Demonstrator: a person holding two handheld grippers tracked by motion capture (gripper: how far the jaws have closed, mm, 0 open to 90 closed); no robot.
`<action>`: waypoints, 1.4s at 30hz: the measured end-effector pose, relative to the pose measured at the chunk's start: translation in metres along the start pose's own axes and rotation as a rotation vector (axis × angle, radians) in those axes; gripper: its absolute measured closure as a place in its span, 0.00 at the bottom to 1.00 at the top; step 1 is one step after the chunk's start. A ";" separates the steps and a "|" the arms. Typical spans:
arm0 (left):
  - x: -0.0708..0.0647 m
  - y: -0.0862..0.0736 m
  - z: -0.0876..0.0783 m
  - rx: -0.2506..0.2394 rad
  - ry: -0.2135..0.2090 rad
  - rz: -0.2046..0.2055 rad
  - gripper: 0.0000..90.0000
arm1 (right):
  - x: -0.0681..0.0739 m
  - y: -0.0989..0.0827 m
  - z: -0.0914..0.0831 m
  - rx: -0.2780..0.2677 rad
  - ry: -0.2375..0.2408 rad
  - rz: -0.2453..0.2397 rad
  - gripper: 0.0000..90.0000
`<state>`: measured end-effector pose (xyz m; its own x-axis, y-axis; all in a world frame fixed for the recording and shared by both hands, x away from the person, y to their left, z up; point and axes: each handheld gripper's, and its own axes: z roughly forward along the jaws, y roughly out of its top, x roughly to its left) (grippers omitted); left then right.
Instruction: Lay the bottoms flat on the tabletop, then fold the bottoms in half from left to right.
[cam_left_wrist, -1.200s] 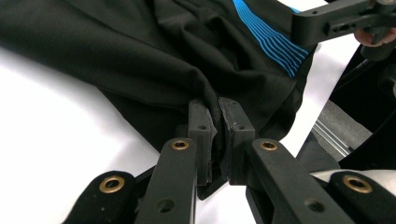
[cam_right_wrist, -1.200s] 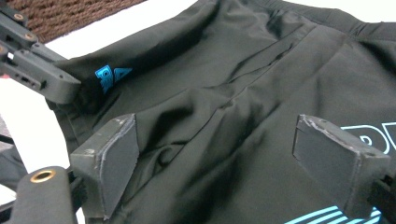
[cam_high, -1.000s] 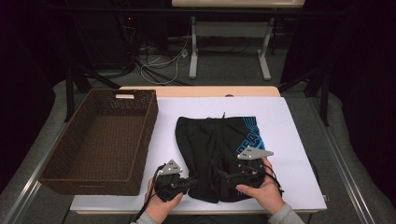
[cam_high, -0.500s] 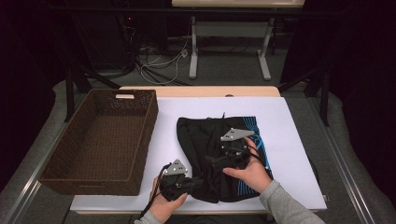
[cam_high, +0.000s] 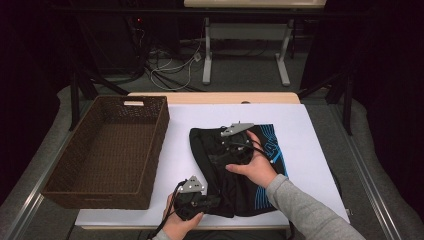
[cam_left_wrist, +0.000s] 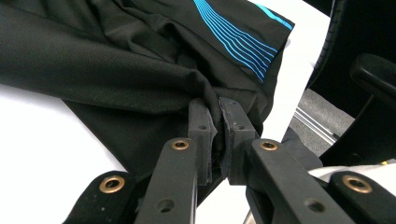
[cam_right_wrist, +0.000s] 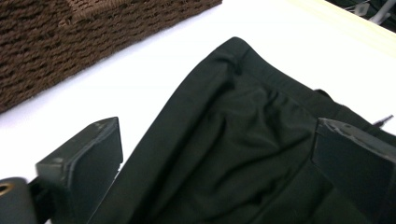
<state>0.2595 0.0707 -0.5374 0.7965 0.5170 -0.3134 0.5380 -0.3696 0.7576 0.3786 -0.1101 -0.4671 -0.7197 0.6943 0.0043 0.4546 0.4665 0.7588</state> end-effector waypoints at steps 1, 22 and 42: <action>0.000 0.000 0.000 -0.001 -0.006 0.005 0.94 | 0.000 0.003 0.003 0.002 -0.001 -0.002 0.04; -0.003 -0.001 -0.002 -0.012 -0.001 0.014 0.94 | -0.008 0.046 0.068 0.007 -0.015 0.028 0.24; -0.006 -0.002 -0.003 -0.014 -0.011 0.020 0.94 | -0.009 0.053 0.124 0.027 -0.041 0.095 0.54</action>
<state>0.2527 0.0701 -0.5352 0.8101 0.5009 -0.3048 0.5183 -0.3688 0.7716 0.4743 -0.0240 -0.5076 -0.6507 0.7578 0.0485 0.5341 0.4114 0.7386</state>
